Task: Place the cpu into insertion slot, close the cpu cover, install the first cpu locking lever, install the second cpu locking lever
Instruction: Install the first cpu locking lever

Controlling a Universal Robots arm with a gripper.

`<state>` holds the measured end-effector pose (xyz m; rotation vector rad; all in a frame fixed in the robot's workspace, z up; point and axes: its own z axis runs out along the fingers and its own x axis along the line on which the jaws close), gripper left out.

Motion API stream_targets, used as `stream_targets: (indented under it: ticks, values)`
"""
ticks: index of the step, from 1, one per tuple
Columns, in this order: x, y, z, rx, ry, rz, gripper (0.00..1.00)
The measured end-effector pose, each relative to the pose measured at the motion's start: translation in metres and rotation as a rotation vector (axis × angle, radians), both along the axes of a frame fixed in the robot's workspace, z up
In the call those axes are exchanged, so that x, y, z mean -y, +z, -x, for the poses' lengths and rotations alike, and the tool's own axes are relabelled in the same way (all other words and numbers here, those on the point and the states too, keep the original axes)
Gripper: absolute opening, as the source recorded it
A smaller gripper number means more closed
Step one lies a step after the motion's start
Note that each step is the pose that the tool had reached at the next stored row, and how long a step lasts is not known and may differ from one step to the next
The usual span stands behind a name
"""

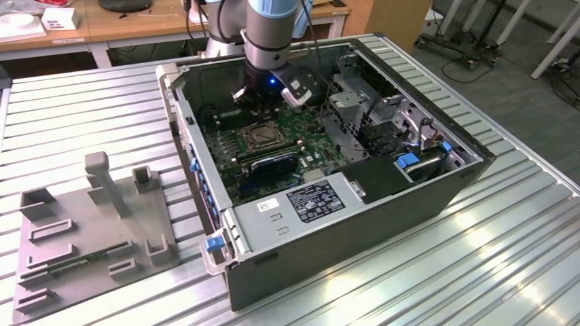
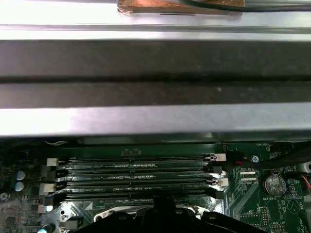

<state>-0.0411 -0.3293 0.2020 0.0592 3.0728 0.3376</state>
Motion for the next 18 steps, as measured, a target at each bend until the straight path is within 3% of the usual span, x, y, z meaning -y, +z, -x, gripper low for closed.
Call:
stream_targets:
  ticks: [7, 18]
  values:
    - [0.0000, -0.0037, -0.0114, -0.0001, -0.010, 0.0003, 0.11]
    - [-0.0018, -0.0023, -0.0119, 0.0000, -0.010, 0.0024, 0.11]
